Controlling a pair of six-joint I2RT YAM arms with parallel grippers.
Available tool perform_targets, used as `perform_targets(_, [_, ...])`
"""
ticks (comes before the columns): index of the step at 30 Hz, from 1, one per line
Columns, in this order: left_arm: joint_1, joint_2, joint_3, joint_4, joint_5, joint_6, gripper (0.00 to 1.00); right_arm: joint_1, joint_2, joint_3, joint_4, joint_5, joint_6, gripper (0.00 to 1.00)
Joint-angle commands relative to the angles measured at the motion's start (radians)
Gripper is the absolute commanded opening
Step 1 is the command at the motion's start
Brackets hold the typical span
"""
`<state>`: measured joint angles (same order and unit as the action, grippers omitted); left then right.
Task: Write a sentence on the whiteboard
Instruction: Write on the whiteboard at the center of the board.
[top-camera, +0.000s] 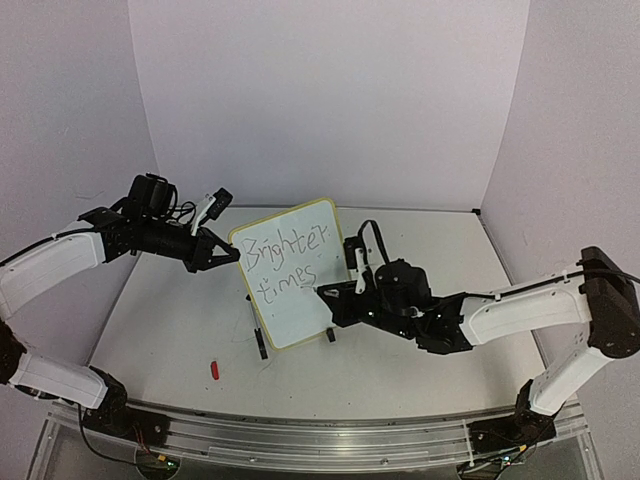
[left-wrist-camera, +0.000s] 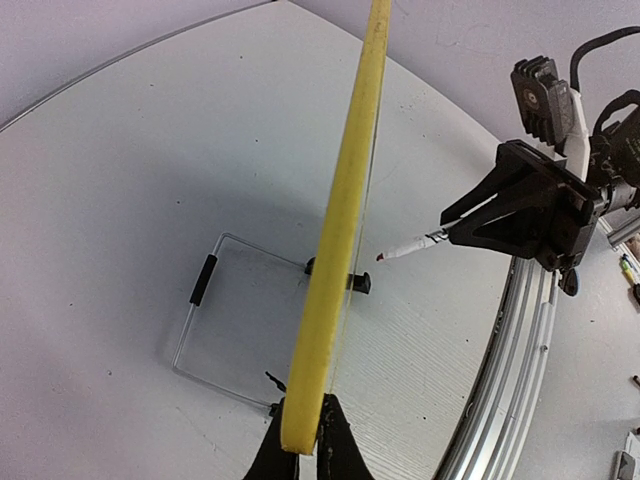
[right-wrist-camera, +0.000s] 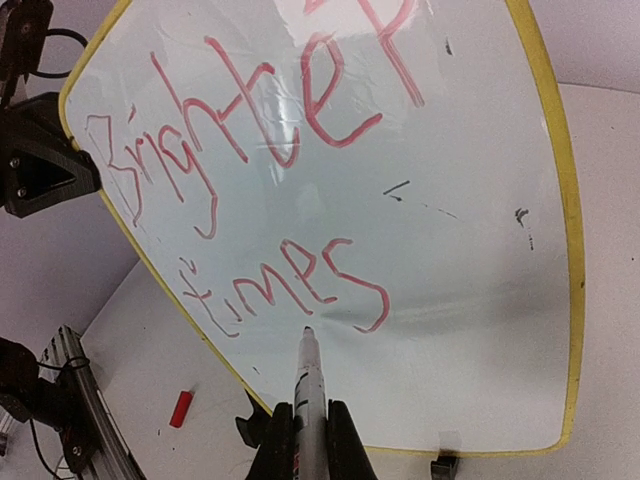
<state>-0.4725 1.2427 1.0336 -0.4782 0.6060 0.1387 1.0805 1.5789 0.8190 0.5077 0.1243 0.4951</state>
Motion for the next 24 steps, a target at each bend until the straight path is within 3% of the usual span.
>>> perform_targets(1, [-0.005, 0.006, -0.021, -0.059, -0.099, 0.052, 0.00, -0.005, -0.080, -0.018, 0.020, -0.076, -0.044, 0.00])
perform_targets(11, [-0.005, -0.003, -0.021, -0.060, -0.098, 0.052, 0.00, 0.034, -0.063, 0.003, -0.024, -0.245, -0.107, 0.00])
perform_targets(20, [-0.005, -0.001, -0.022, -0.061, -0.096, 0.052, 0.00, 0.098, 0.111, 0.099, -0.021, -0.225, -0.127, 0.00])
perform_targets(24, [-0.005, -0.004, -0.021, -0.060, -0.096, 0.052, 0.00, 0.102, 0.155, 0.113, -0.011, -0.146, -0.109, 0.00])
